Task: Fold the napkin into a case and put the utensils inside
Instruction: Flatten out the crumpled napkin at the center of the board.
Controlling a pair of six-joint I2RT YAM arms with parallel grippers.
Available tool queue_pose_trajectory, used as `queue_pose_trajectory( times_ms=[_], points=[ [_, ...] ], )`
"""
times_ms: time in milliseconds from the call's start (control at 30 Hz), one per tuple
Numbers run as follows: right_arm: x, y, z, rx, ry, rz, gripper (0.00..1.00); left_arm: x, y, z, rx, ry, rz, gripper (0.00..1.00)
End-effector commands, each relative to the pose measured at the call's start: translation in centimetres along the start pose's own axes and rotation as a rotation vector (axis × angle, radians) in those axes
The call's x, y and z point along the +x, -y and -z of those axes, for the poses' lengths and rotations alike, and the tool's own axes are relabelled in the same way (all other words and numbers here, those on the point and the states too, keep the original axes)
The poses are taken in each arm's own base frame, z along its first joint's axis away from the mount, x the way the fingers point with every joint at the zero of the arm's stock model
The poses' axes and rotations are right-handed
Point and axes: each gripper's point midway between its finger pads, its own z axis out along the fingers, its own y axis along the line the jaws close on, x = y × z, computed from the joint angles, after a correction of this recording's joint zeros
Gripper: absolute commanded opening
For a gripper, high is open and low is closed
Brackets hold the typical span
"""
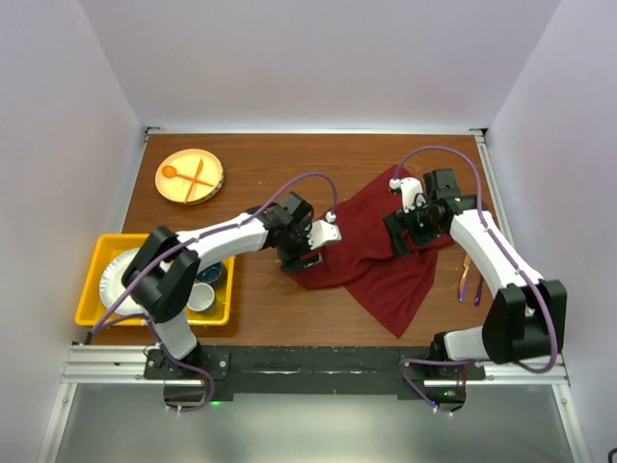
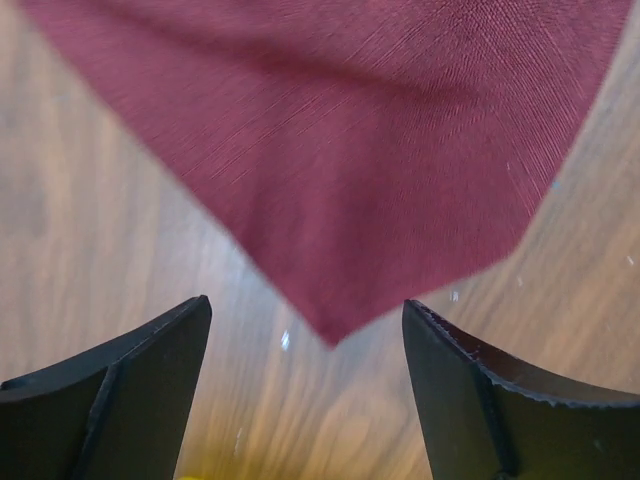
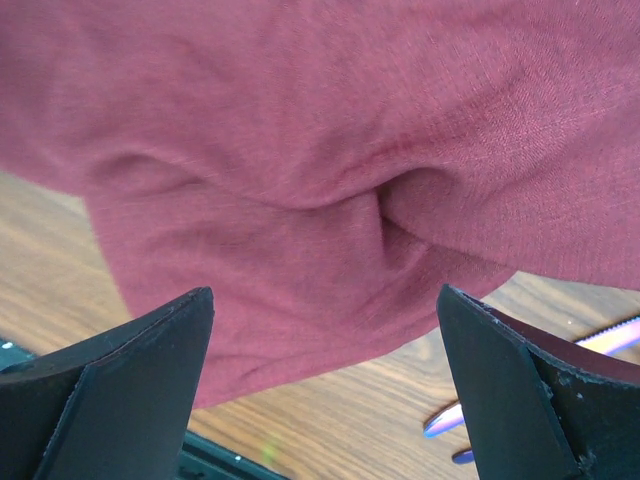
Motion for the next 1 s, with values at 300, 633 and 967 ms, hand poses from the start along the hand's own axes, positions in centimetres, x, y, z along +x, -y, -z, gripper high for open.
queue_pose_trajectory(
  times_ms=[300,633,967],
  points=[
    [1.2,4.8,-8.2,0.132,-0.177,-0.039,0.98,1.5,-2.7,-4.3,-0.189,-0.088,0.006,0.40],
    [-5.6,7.2,-15.8,0.123,-0.143,-0.002,0.96,6.9,-0.9,-2.0,-0.096,-0.134,0.077,0.02],
    [-15.4,0.4,-15.0,-0.088,0.031,0.150,0.98,5.8,2.2,1.0,0.023,-0.041,0.148,0.02]
  ],
)
